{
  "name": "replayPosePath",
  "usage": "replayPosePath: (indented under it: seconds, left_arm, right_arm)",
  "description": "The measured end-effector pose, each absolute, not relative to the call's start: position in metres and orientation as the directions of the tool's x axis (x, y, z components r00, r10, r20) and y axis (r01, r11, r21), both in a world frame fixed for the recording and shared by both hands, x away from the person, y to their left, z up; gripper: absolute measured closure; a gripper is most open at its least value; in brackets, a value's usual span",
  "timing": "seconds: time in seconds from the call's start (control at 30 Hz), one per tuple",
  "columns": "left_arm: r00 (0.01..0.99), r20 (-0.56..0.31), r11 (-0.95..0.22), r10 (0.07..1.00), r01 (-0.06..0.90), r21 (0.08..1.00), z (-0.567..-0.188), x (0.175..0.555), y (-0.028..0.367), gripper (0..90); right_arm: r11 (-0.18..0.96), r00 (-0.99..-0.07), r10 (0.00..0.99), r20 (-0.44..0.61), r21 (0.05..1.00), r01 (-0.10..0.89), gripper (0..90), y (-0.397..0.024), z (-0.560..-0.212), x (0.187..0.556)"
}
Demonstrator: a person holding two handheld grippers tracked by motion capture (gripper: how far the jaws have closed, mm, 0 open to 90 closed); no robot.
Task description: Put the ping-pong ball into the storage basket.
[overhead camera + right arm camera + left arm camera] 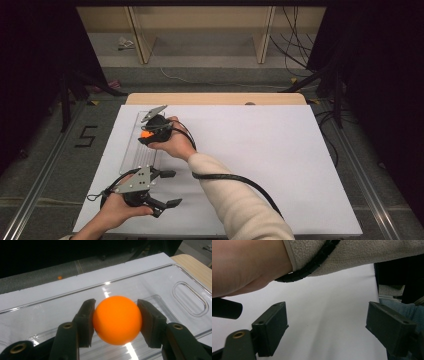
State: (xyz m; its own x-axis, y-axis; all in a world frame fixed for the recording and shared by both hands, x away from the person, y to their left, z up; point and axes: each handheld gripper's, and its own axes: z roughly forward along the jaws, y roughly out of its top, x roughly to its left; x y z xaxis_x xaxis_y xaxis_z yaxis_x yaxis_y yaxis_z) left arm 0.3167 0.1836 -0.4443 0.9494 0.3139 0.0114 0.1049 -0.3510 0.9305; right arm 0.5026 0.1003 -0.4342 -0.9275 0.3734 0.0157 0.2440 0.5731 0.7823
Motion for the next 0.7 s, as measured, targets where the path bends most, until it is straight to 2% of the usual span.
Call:
replayPosePath:
  seconds: [0.7]
  left_arm:
    - [0.949,0.010,-0.350,0.314,0.106,0.931,-0.4441,0.3168,0.1840,16.9]
  right_arm:
    - [0.580,-0.930,0.366,0.022,0.776,0.247,51.0,0.1062,-0.4388,0.5017]
